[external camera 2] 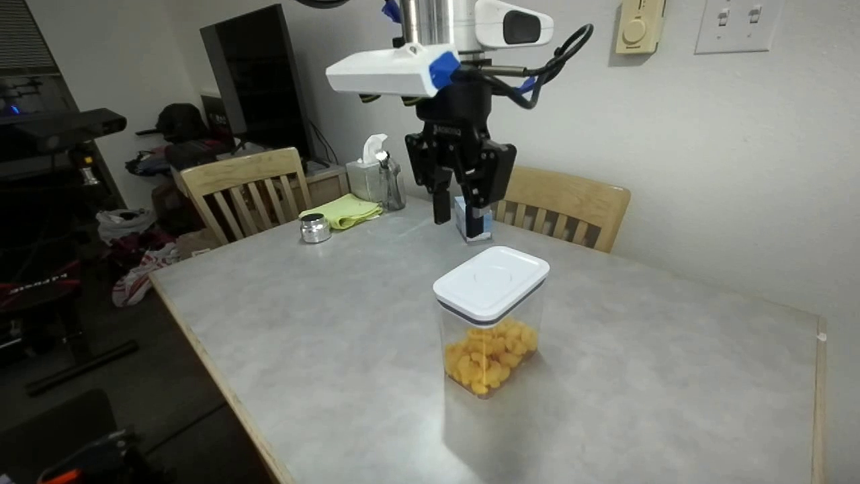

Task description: Press the button atop the lid and then put the lid on the table

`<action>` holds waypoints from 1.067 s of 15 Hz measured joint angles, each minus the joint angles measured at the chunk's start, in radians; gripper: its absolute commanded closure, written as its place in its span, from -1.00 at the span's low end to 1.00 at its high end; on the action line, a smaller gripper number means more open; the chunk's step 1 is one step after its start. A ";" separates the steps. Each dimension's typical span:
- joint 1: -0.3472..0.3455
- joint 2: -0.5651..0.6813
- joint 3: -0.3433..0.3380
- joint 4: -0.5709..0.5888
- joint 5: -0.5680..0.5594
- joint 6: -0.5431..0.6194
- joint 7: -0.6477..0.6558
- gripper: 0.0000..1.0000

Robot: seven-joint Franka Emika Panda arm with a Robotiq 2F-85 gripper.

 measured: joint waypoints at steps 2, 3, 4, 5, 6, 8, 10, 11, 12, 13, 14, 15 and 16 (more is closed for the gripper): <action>-0.007 -0.001 0.000 0.001 0.049 0.002 -0.084 0.80; -0.008 -0.002 0.001 0.002 0.061 0.004 -0.115 0.95; -0.009 -0.003 0.001 0.003 0.070 0.006 -0.138 0.98; -0.009 -0.003 0.001 0.004 0.073 0.009 -0.155 1.00; -0.009 -0.003 0.001 0.004 0.074 0.017 -0.166 1.00; -0.012 0.001 0.001 0.003 0.073 0.044 -0.175 1.00; -0.016 0.008 0.001 -0.005 0.073 0.077 -0.177 1.00; -0.019 0.013 0.001 -0.011 0.074 0.095 -0.178 1.00; -0.023 0.018 0.001 -0.017 0.074 0.114 -0.178 1.00; -0.026 0.026 0.001 -0.022 0.076 0.133 -0.178 1.00; -0.028 0.037 0.001 -0.024 0.081 0.152 -0.178 1.00; -0.030 0.050 0.001 -0.025 0.092 0.172 -0.178 1.00; -0.031 0.065 0.003 -0.025 0.105 0.193 -0.179 1.00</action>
